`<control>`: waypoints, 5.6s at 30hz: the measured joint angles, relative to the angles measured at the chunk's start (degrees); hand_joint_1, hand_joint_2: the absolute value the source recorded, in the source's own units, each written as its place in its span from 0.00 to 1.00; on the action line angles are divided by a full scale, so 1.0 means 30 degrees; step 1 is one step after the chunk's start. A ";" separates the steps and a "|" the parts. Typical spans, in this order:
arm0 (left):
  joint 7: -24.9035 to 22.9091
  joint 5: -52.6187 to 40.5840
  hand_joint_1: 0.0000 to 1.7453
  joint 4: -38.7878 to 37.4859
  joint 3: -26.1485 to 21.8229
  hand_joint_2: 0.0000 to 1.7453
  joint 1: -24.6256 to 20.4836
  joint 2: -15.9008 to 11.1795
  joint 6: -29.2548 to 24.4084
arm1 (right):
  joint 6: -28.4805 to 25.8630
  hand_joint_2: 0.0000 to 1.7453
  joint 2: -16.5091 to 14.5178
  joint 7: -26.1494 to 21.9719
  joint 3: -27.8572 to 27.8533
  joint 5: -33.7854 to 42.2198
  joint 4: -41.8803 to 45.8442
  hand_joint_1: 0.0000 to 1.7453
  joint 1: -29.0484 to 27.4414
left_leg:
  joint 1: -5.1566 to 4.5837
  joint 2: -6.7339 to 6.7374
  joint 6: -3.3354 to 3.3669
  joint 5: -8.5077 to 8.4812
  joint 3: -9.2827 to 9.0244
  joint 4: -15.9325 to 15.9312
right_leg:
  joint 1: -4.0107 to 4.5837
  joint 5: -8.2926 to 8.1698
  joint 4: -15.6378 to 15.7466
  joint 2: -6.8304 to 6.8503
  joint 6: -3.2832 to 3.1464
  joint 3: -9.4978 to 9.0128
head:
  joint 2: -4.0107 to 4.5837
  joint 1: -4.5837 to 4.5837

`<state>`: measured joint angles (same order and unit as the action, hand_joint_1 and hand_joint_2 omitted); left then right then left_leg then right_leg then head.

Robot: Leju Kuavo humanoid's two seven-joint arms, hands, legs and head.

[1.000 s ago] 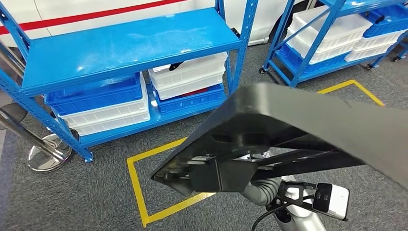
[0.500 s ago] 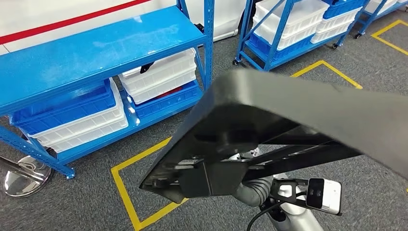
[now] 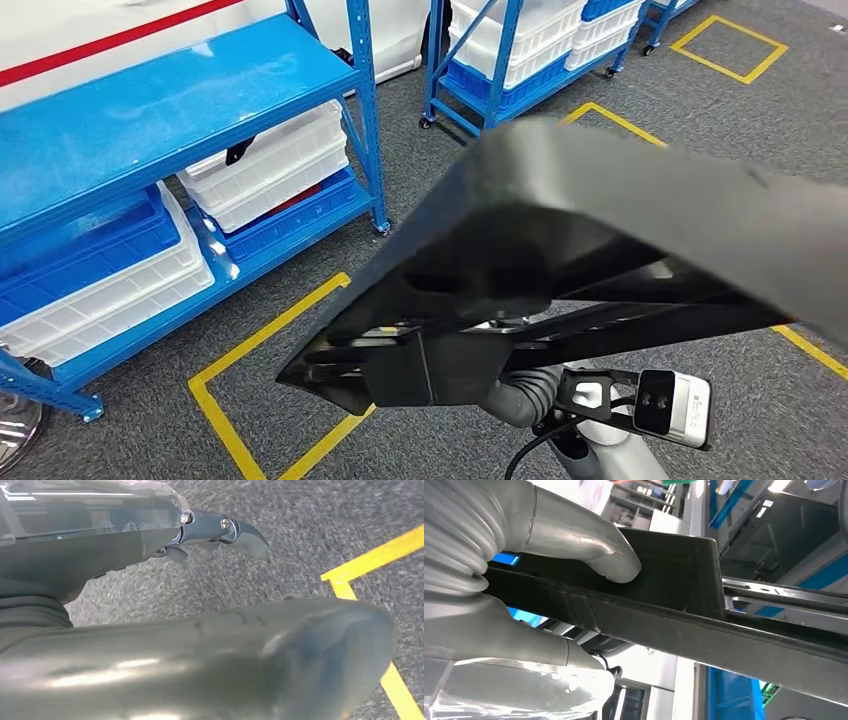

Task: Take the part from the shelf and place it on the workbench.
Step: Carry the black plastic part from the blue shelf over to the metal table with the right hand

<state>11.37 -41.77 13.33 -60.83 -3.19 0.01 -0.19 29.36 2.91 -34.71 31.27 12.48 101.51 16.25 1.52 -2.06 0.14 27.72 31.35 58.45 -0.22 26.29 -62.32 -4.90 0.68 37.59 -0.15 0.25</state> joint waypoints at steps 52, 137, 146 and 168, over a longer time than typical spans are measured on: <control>0.1045 0.0228 0.00 0.0000 -0.0635 0.00 -0.0268 -0.0457 0.0348 | 0.0133 1.00 0.0909 -0.0688 0.0337 0.2555 0.1913 1.00 0.0592 | -0.0153 0.0779 -0.0615 0.1811 0.2100 0.4534 | 0.0099 -0.0456 0.1350 0.0558 -0.0949 -0.0963 | -0.0002 0.0158; 0.1789 -0.1949 0.00 -0.0029 -0.0783 0.00 -0.0448 0.1011 0.0053 | -0.1148 1.00 0.5683 -0.1513 0.0166 0.2753 0.0030 1.00 -0.0901 | -0.0363 0.2393 -0.0107 0.0424 0.0018 0.0261 | 0.0340 -0.0303 0.1508 0.2248 -0.0581 -0.1056 | 0.0004 0.0298; 0.1849 -0.1758 0.00 -0.0036 -0.0867 0.00 -0.0202 0.1000 0.0328 | 0.0215 1.00 0.3017 0.0151 0.1672 0.1490 -0.1151 1.00 -0.0553 | -0.0224 0.0395 -0.0432 0.0280 0.1664 0.2311 | 0.0064 -0.0073 0.1242 0.0217 -0.0679 -0.1243 | 0.0000 0.0200; 0.1466 -0.1907 0.00 -0.0036 -0.1171 0.00 -0.0165 0.1122 0.0561 | 0.0621 1.00 0.2255 0.0521 0.2087 0.1573 -0.1934 1.00 0.0256 | -0.0380 0.2286 -0.0215 0.0441 0.0226 0.0484 | 0.0252 -0.0211 0.1428 0.2135 -0.0635 -0.1087 | 0.0002 0.0271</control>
<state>15.77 -47.50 13.22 -64.34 -3.69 3.37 1.50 31.22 9.68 -33.15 37.53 17.20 95.71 17.02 0.38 4.80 -0.50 29.04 32.03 59.90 0.54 25.65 -58.04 1.50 -1.23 34.33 -0.14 1.06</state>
